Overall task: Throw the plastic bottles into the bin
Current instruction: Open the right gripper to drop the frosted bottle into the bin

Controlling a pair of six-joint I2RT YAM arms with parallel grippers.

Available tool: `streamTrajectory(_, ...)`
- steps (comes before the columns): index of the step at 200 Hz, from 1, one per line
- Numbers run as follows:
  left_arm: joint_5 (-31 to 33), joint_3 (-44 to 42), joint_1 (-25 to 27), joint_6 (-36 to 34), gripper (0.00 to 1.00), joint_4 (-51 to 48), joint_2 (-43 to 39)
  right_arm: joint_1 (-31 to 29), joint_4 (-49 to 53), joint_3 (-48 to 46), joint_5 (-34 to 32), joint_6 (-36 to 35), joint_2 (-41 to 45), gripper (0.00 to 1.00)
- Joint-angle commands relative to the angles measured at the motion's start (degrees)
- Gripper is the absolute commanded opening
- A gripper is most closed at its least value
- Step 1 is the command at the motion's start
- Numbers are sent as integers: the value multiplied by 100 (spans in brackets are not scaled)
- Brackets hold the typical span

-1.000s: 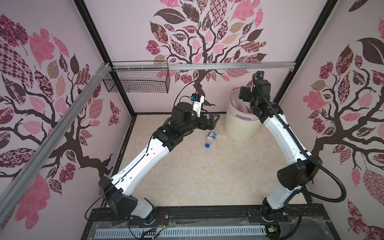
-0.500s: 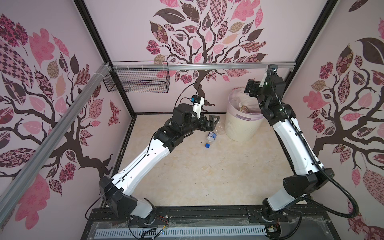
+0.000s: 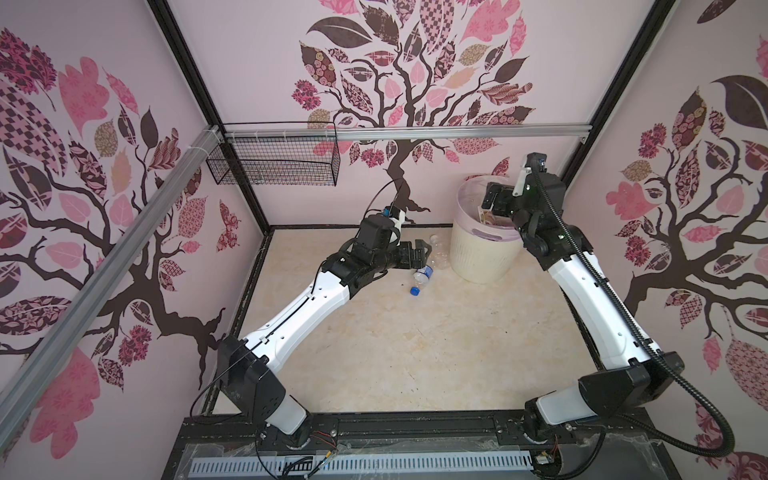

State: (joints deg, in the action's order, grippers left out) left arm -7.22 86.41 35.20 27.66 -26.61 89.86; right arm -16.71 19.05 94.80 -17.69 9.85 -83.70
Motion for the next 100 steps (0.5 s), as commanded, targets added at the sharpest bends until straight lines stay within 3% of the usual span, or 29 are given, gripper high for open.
streamTrajectory(1, -283, -311, -346, 407, 98, -181, 223, -274, -22, -481, 267, 291, 381, 99)
streamTrajectory(37, -278, -534, -468, 426, 98, -290, 462, -722, -218, -1554, 477, 651, 784, 100)
streamTrajectory(100, -405, -836, -471, 625, 98, -142, 808, -790, -538, -3339, 580, 982, 1458, 99)
